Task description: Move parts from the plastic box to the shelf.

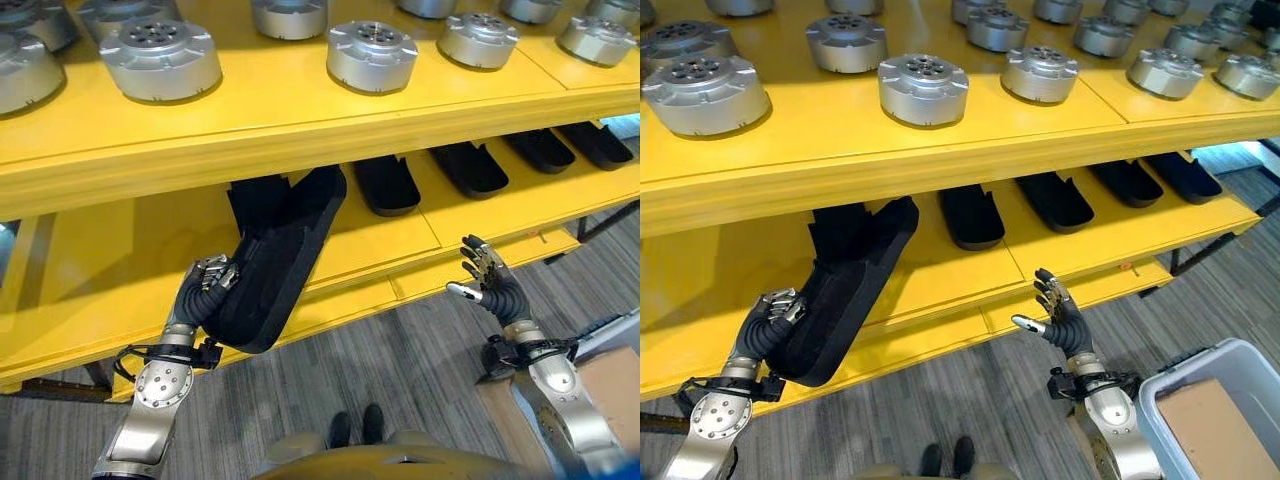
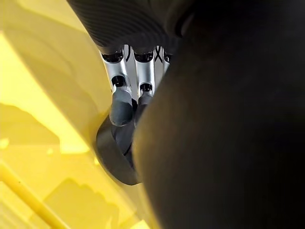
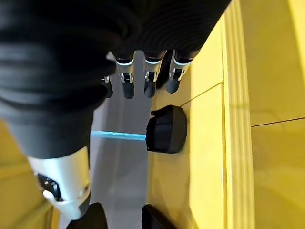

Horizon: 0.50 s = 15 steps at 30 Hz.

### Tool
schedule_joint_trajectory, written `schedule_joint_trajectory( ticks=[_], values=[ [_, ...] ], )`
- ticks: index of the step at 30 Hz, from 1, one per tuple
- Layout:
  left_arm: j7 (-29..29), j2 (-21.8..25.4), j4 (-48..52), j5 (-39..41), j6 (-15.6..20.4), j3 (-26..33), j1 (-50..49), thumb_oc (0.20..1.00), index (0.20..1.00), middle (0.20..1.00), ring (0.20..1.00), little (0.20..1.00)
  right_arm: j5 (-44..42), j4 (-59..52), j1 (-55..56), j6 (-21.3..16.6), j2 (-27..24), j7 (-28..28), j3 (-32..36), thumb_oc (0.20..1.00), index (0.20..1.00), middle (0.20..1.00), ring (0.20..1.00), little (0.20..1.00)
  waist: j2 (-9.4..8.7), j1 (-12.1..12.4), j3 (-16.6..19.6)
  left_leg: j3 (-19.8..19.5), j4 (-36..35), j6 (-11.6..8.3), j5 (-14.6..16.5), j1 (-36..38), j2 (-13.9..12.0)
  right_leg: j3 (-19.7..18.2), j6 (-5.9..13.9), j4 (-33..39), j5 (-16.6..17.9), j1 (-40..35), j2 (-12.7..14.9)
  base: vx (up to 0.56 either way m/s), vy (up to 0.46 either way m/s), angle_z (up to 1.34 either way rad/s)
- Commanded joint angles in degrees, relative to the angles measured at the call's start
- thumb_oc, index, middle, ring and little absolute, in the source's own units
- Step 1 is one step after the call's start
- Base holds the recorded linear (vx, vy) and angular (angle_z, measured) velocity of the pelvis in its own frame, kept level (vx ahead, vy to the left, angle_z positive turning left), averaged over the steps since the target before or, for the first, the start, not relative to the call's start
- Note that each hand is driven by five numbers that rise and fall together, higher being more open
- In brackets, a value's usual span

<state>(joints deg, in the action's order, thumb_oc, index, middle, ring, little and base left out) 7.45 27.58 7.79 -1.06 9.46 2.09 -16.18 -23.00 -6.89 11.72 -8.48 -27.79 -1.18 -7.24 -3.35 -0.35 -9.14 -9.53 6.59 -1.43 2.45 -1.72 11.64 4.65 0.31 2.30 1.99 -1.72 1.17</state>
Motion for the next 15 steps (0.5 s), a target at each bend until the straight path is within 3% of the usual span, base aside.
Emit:
schedule_joint_trajectory(
  ticks=[1, 2, 3, 4, 5, 6, 7, 8, 9, 10, 11, 13, 15],
  values=[
    [1.0, 0.8, 6.0, 3.4, 4.6, 1.8, 3.2, 0.2, 0.2, 0.2, 0.2, 0.2, -1.1, -0.2, -4.6, -4.4, -0.7, -2.1, 2.7, 1.0, 1.0, 1.0, 1.0, 1.0, -2.05, -1.3, -1.2, 12.1, 14.0, 1.78, 5.5, -3.9, -12.3, 3.3, 1.04, -8.3, -5.5, 2.6, -0.7, -0.02, 0.067, 0.46],
    [1.4, 0.8, 6.0, 3.4, 4.6, 1.7, 3.4, 0.2, 0.2, 0.2, 0.2, 0.2, -1.1, -0.2, -4.4, -4.3, -0.5, -2.3, 2.6, 1.0, 1.0, 1.0, 1.0, 1.0, -2.55, -1.5, -1.1, 13.3, 13.5, 2.47, 5.4, -3.7, -15.5, 3.8, 1.35, -8.6, -5.6, 2.6, 0.3, 0.01, 0.03, 0.63],
    [1.4, 0.8, 6.0, 3.4, 4.6, 1.7, 3.4, 0.2, 0.2, 0.2, 0.2, 0.2, -1.0, -0.2, -4.4, -4.3, -0.5, -2.3, 2.6, 1.0, 1.0, 1.0, 1.0, 1.0, -2.54, -1.5, -1.1, 13.3, 13.5, 2.43, 5.6, -3.6, -15.6, 3.7, 1.36, -8.8, -5.7, 2.6, 0.3, 0.05, 0.184, 0.54],
    [2.9, 1.0, 5.7, 3.3, 4.4, 1.5, 4.4, 0.2, 0.2, 0.2, 0.2, 0.2, -1.3, 0.1, -3.5, -4.5, -0.5, -3.1, 3.0, 1.0, 1.0, 1.0, 1.0, 1.0, -2.41, -2.9, -0.2, 15.4, 7.7, 0.65, -2.6, -2.3, -28.4, 5.7, 2.21, -12.4, -7.7, 3.8, 3.0, 0.06, 0.3, 0.48],
    [3.3, 1.3, 5.6, 3.3, 4.3, 1.2, 5.0, 0.2, 0.2, 0.2, 0.2, 0.2, -1.2, 0.3, -3.2, -4.6, -0.5, -3.4, 3.0, 1.0, 1.0, 1.0, 1.0, 1.0, -1.9, -3.4, -0.1, 16.6, 5.0, -0.68, -7.1, -2.0, -33.2, 6.4, 2.92, -14.0, -8.3, 4.5, 4.2, 0.09, 0.38, 0.58],
    [3.3, 1.6, 5.5, 3.3, 4.1, 0.9, 5.5, 0.2, 0.2, 0.2, 0.2, 0.2, -1.5, 0.6, -2.9, -4.6, -0.6, -3.8, 3.0, 1.0, 1.0, 1.0, 1.0, 1.0, -1.05, -3.3, 0.2, 15.5, 1.3, -2.27, -11.8, -1.1, -35.2, 6.7, 3.21, -16.0, -9.4, 5.5, 4.5, 0.07, 0.283, 0.73],
    [3.5, 1.8, 5.4, 3.3, 4.1, 0.7, 6.1, 0.2, 0.2, 0.2, 0.2, 0.2, -1.6, 0.6, -2.7, -4.7, -0.5, -3.9, 3.0, 1.0, 1.0, 1.0, 1.0, 1.0, -0.31, -3.1, 0.4, 13.7, -2.4, -3.48, -14.7, 0.0, -35.8, 6.7, 3.49, -18.2, -10.1, 6.5, 4.7, 0.11, 0.246, 0.68],
    [4.0, 1.9, 5.2, 3.1, 4.3, 0.2, 6.9, 0.2, 0.2, 0.2, 0.2, 0.2, -1.6, 0.8, -3.1, -4.8, -0.4, -3.8, 2.4, 1.0, 1.0, 1.0, 1.0, 1.0, 0.25, -2.4, 0.4, 9.8, -3.9, -4.4, -15.5, 0.8, -35.0, 5.8, 4.05, -19.6, -10.6, 6.8, 5.1, 0.11, 0.244, 0.31],
    [4.1, 1.6, 5.1, 3.1, 4.2, 0.3, 7.1, 0.2, 0.2, 0.2, 0.2, 0.2, -1.9, 0.9, -3.2, -4.6, -0.2, -3.7, 2.3, 1.0, 1.0, 1.0, 1.0, 1.0, 0.41, -1.6, 0.4, 5.8, -3.1, -5.18, -13.1, 1.4, -33.2, 4.6, 4.51, -20.0, -10.9, 6.7, 5.6, 0.07, 0.186, -0.11],
    [4.1, 1.7, 5.1, 3.1, 4.2, 0.3, 7.2, 0.2, 0.2, 0.2, 0.2, 0.2, -1.9, 0.9, -3.3, -4.6, -0.2, -3.7, 2.4, 1.0, 1.0, 1.0, 1.0, 1.0, 0.41, -1.7, 0.3, 5.6, -2.9, -5.13, -13.2, 1.1, -33.1, 4.7, 4.51, -19.9, -10.6, 6.8, 5.6, 0.1, 0.258, -0.27],
    [3.6, 1.2, 5.3, 3.3, 4.1, 0.8, 6.8, 0.2, 0.2, 0.2, 0.2, 0.2, -2.2, 0.9, -3.9, -4.3, 0.1, -3.4, 2.7, 1.0, 1.0, 1.0, 1.0, 1.0, 0.87, -1.8, 0.9, 5.0, -2.0, -5.33, -6.2, 1.7, -30.6, 3.9, 5.44, -20.9, -11.0, 6.2, 7.4, 0.08, 0.294, -0.31],
    [3.2, 1.5, 5.3, 3.4, 4.5, 0.3, 7.4, 0.2, 0.2, 0.2, 0.2, 0.2, -1.6, 0.6, -3.6, -4.3, 0.7, -3.5, 3.5, 1.0, 1.0, 1.0, 1.0, 1.0, 1.15, -2.1, 1.0, 8.3, -1.9, -5.64, -2.8, 2.2, -29.7, 4.6, 6.71, -21.3, -11.0, 5.4, 9.9, 0.09, 0.346, 0.09],
    [3.0, 2.4, 5.4, 3.3, 4.6, 0.3, 7.8, 0.2, 0.2, 0.2, 0.2, 0.2, -1.5, 0.6, -3.4, -4.1, 1.5, -3.7, 3.7, 1.0, 1.0, 1.0, 1.0, 1.0, 1.17, -2.0, 1.3, 8.7, -1.1, -5.52, -1.2, 2.2, -28.4, 5.0, 7.58, -20.6, -9.9, 4.5, 11.1, 0.07, 0.278, 0.39]
  ],
)
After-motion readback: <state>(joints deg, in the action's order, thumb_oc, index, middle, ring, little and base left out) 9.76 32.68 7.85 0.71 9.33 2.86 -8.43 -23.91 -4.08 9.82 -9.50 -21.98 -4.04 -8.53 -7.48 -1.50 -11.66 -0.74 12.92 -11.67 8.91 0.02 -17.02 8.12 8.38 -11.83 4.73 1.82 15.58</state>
